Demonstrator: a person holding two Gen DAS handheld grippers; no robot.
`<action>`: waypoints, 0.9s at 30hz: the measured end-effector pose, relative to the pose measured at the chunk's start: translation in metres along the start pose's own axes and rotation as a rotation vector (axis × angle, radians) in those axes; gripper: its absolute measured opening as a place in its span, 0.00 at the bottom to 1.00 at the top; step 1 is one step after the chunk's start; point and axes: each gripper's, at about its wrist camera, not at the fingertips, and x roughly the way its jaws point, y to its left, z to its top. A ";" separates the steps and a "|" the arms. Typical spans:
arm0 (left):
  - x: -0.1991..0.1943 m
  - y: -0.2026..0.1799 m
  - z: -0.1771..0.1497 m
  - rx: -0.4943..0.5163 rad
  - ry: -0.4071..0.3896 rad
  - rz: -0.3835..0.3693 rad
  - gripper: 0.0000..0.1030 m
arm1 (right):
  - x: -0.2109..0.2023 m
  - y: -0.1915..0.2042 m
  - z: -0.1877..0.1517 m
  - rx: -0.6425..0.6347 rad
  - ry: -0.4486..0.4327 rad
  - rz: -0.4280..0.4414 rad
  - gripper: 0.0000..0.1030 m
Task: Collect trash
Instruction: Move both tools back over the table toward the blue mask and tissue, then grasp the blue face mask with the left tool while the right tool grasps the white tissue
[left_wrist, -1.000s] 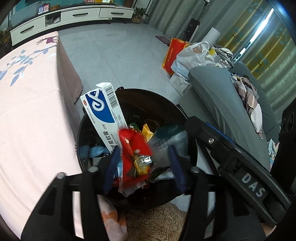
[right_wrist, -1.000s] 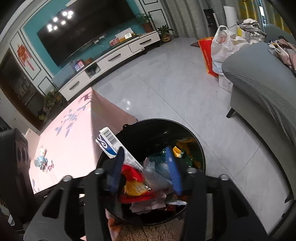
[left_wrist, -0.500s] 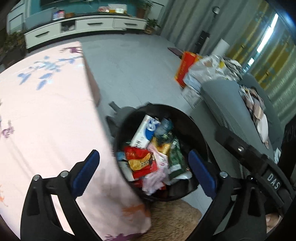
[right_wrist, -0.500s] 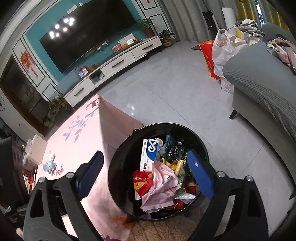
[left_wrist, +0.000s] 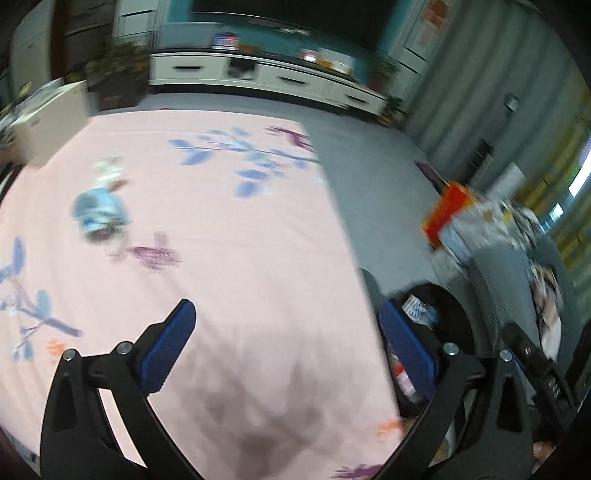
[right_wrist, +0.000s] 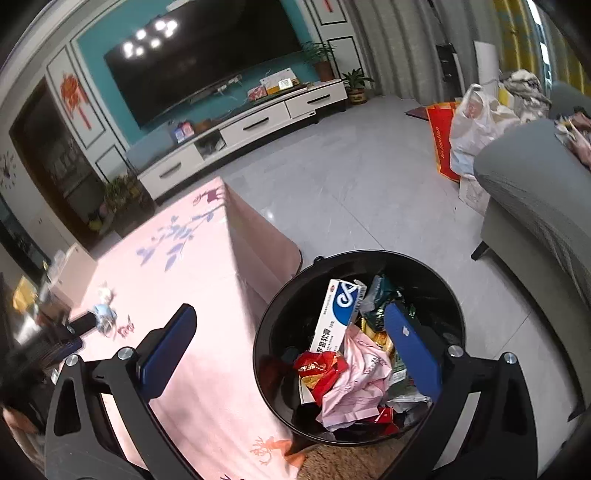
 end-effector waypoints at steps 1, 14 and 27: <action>-0.001 0.012 0.002 -0.017 -0.008 0.017 0.97 | 0.004 0.007 -0.001 -0.023 0.007 -0.016 0.96; 0.028 0.162 0.041 -0.207 -0.018 0.289 0.97 | 0.058 0.061 -0.025 -0.181 0.124 -0.058 0.96; 0.079 0.226 0.060 -0.358 0.028 0.199 0.97 | 0.110 0.120 -0.028 -0.195 0.188 0.002 0.96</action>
